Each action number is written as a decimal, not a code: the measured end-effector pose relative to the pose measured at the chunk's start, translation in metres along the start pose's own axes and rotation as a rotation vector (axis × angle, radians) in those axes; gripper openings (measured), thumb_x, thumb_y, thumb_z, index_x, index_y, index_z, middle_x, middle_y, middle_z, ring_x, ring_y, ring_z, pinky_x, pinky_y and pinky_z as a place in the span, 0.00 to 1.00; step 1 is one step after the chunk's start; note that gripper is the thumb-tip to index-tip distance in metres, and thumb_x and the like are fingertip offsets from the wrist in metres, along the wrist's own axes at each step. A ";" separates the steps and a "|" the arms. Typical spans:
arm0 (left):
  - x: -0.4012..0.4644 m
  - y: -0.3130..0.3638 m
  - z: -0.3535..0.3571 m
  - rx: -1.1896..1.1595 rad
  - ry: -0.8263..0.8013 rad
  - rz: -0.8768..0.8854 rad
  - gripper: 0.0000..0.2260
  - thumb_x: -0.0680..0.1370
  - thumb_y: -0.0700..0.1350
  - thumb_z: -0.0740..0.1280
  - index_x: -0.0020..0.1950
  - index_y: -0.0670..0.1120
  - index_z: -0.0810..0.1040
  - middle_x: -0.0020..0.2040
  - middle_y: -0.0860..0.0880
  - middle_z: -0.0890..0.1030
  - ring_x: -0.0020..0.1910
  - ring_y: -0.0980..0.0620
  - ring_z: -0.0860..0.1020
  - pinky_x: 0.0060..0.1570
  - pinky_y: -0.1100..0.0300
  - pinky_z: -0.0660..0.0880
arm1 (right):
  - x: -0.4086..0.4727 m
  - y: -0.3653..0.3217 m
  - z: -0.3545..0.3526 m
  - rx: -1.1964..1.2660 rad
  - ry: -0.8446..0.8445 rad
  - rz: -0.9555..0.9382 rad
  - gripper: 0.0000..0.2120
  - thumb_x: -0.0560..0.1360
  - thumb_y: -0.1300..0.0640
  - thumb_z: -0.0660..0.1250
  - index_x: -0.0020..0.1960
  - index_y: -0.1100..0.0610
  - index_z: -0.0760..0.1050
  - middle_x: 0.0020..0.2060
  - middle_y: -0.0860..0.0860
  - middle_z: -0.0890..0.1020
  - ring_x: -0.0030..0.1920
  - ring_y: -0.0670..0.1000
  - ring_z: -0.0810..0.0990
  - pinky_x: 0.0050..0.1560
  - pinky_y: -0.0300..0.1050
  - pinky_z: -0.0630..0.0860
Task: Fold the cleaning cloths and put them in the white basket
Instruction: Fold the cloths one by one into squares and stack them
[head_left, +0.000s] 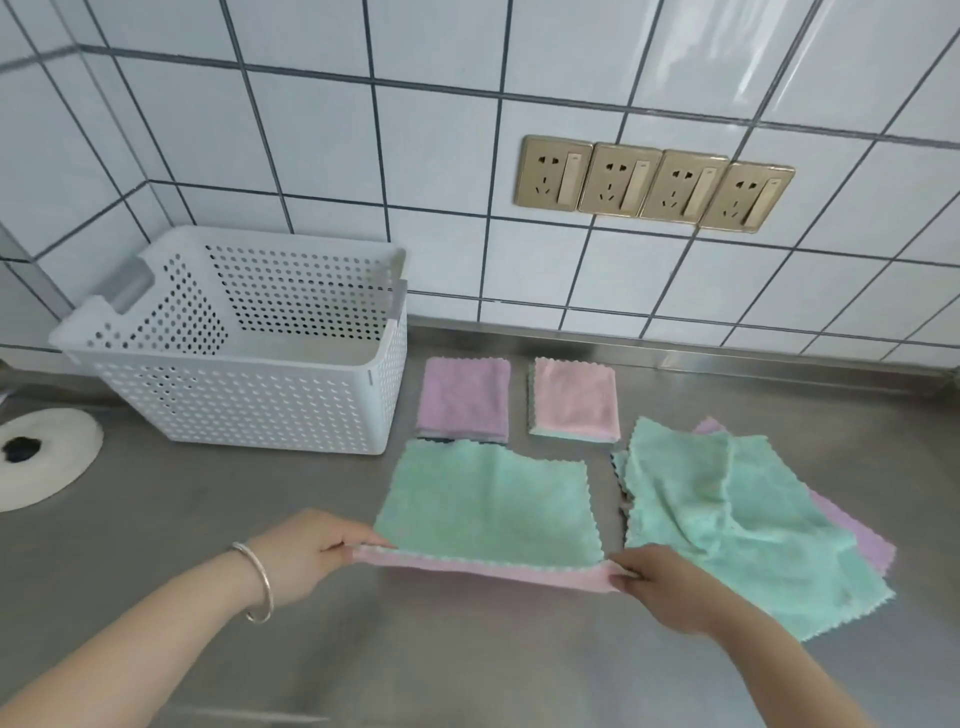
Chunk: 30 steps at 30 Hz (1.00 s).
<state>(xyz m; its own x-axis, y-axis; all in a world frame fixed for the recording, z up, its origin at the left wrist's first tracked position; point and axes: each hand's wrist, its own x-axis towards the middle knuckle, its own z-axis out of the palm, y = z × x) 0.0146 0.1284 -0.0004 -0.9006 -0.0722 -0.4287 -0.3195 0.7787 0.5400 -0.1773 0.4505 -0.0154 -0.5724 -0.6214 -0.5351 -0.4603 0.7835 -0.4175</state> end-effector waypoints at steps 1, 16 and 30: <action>0.002 -0.006 0.016 0.002 -0.041 -0.019 0.15 0.80 0.44 0.57 0.60 0.61 0.75 0.55 0.70 0.75 0.60 0.63 0.73 0.51 0.80 0.62 | -0.001 0.004 0.014 -0.027 -0.057 0.041 0.11 0.78 0.58 0.58 0.38 0.59 0.70 0.33 0.51 0.71 0.33 0.46 0.67 0.34 0.41 0.61; 0.031 -0.039 0.068 -0.214 -0.318 -0.226 0.07 0.70 0.45 0.62 0.33 0.54 0.76 0.30 0.57 0.76 0.29 0.60 0.71 0.33 0.67 0.68 | 0.007 0.031 0.047 0.188 -0.229 0.224 0.11 0.78 0.52 0.60 0.38 0.53 0.73 0.35 0.48 0.75 0.38 0.47 0.73 0.38 0.38 0.66; 0.114 -0.031 0.085 -0.223 0.226 -0.503 0.08 0.78 0.44 0.58 0.45 0.44 0.75 0.49 0.38 0.80 0.44 0.41 0.76 0.40 0.57 0.65 | 0.059 0.024 0.077 0.565 0.379 0.429 0.14 0.78 0.56 0.57 0.35 0.46 0.60 0.31 0.44 0.68 0.35 0.48 0.68 0.32 0.37 0.61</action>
<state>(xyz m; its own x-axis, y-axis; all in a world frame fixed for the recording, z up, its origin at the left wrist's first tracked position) -0.0535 0.1486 -0.1274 -0.6553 -0.5480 -0.5199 -0.7553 0.4665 0.4603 -0.1699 0.4337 -0.1135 -0.8596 -0.1458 -0.4897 0.2070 0.7768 -0.5947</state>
